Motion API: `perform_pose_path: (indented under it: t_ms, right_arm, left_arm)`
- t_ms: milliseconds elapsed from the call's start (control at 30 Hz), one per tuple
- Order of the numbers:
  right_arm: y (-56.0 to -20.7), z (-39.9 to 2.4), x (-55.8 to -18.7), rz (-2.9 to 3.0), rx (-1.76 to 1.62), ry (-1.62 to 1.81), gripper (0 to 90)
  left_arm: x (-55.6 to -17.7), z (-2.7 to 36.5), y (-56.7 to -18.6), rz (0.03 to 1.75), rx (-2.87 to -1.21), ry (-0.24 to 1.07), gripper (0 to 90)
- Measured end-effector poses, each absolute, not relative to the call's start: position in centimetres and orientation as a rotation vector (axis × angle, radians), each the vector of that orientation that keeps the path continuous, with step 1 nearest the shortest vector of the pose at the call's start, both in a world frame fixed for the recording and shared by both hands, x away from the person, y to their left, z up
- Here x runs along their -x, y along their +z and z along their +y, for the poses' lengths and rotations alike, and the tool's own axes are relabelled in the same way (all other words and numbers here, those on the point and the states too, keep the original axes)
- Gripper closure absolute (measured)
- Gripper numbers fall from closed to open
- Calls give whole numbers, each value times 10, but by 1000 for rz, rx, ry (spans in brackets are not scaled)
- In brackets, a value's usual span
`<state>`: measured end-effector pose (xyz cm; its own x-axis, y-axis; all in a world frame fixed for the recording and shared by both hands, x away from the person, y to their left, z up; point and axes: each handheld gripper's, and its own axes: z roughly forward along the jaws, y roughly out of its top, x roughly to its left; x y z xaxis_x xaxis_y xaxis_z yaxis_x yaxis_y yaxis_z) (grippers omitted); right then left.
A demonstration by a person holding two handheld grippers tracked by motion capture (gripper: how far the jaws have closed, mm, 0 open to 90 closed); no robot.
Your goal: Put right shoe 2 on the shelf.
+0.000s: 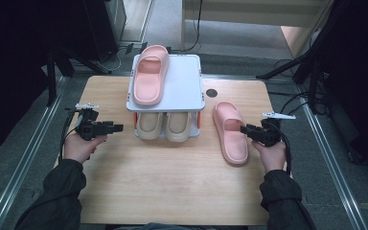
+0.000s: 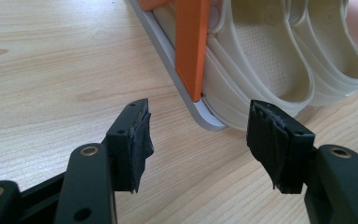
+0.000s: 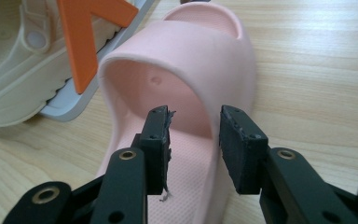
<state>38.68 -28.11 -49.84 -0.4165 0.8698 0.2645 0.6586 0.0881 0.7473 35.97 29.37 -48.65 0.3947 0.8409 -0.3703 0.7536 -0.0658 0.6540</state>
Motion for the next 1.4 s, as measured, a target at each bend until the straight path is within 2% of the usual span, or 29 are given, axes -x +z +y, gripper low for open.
perform_pose_path:
  t_ms: [900,1233,1400]
  right_arm:
    - [-518,-274,-423,2117,-1589,1149,615]
    - [-518,-275,-432,2115,-1603,1158,661]
    - [-516,-276,-436,2100,-1642,1143,749]
  left_arm:
    - [-327,302,-484,1372,-1815,129,397]
    - [-319,304,-485,1371,-1826,135,397]
    - [-316,305,-486,1378,-1821,134,398]
